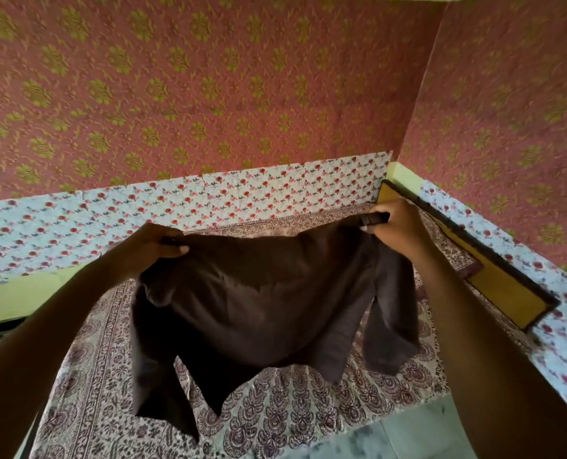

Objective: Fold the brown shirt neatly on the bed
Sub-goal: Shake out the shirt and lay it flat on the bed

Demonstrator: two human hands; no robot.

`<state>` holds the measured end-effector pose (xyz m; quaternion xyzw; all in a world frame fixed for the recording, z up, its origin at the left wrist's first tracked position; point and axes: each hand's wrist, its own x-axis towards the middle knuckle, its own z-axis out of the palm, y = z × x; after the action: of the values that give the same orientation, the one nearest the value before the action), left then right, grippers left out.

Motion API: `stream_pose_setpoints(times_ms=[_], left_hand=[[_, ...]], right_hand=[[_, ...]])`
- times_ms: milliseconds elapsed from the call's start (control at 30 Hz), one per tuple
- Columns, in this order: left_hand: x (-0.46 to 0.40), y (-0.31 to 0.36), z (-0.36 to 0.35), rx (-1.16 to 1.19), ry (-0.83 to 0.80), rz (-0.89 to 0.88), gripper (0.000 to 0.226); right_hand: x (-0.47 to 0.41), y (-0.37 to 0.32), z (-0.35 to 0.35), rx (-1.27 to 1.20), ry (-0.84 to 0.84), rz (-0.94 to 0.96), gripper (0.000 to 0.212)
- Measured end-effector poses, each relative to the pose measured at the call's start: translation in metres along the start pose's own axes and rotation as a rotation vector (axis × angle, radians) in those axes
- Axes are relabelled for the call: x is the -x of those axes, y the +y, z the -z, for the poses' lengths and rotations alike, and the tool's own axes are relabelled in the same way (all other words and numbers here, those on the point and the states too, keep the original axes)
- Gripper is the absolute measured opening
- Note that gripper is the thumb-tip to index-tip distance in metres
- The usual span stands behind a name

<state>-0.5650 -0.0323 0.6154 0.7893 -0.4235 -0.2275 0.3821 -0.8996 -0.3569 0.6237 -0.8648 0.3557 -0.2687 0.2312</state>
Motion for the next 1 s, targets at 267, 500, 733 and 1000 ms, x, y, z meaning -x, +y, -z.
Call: stream_pose_setpoints(times_ms=[267, 500, 733, 1000], left_hand=[[-0.048, -0.021, -0.003, -0.021, 0.224, -0.089, 0.04], [-0.149, -0.078, -0.062, -0.325, 0.264, 0.136, 0.041], [-0.26, -0.175, -0.108, -0.397, 0.088, 0.263, 0.068], [-0.387, -0.31, -0.169, -0.706, -0.066, 0.377, 0.084]], right_hand=[[-0.065, 0.023, -0.015, -0.093, -0.061, 0.026, 0.034], [-0.158, 0.104, -0.118, -0.003, -0.223, 0.111, 0.035], [-0.262, 0.206, -0.267, 0.052, -0.458, 0.052, 0.035], [-0.348, 0.261, -0.437, 0.397, -0.653, 0.053, 0.049]])
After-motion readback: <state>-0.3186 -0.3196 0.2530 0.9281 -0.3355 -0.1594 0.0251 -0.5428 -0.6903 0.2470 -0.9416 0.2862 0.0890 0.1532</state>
